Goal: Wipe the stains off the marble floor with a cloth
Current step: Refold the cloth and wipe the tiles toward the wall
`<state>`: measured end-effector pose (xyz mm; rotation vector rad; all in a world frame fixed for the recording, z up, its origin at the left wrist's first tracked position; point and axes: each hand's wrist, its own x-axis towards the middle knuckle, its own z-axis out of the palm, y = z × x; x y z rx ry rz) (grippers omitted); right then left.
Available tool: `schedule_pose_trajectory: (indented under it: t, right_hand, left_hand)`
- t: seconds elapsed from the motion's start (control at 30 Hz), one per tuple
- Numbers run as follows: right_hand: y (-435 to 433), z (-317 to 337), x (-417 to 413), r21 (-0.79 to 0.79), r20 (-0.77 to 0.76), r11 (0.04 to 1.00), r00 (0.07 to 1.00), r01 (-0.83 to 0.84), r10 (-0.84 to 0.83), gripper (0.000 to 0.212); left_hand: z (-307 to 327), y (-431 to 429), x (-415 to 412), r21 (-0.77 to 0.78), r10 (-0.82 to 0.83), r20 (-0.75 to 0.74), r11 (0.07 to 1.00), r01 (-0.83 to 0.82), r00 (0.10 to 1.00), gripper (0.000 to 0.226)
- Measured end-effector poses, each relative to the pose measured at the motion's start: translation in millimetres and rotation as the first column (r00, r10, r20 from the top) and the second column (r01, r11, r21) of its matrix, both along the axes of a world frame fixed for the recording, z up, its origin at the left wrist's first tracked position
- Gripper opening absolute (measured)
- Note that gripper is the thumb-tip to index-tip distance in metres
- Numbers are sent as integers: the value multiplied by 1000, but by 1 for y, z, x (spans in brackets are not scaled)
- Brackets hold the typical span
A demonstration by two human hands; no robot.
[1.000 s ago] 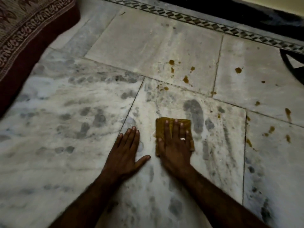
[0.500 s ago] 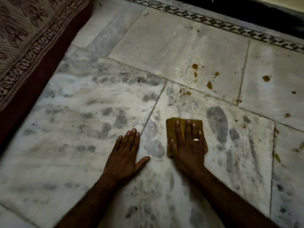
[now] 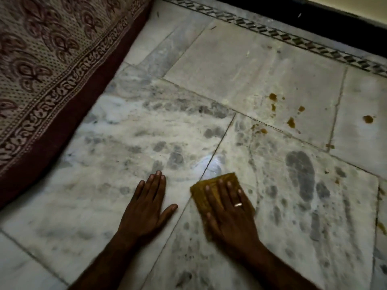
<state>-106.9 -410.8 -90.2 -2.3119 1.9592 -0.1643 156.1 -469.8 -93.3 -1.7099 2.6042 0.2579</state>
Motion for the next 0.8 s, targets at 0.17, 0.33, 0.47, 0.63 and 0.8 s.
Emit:
schedule_pose_trajectory:
  t: [0.17, 0.33, 0.47, 0.63, 0.8]
  right_hand:
    - [-88, -1, 48, 26, 43, 994, 993, 108, -109, 65]
    - [-85, -4, 113, -56, 58, 989, 989, -134, 137, 61]
    - [-33, 2, 92, -56, 48, 957, 957, -285, 288, 58]
    - [-5, 6, 28, -45, -1, 956, 957, -291, 291, 60]
    - [-75, -4, 49, -31, 11, 999, 999, -41, 42, 63]
  left_hand:
    - [7, 7, 24, 20, 44, -11, 999, -44, 999, 84]
    - [10, 9, 31, -42, 41, -55, 998, -44, 998, 86]
    - [2, 29, 46, -46, -27, -86, 999, 23, 996, 89]
    - [-1, 38, 46, -6, 73, -90, 997, -74, 993, 87]
    - [1, 27, 27, -20, 121, -90, 992, -123, 989, 84]
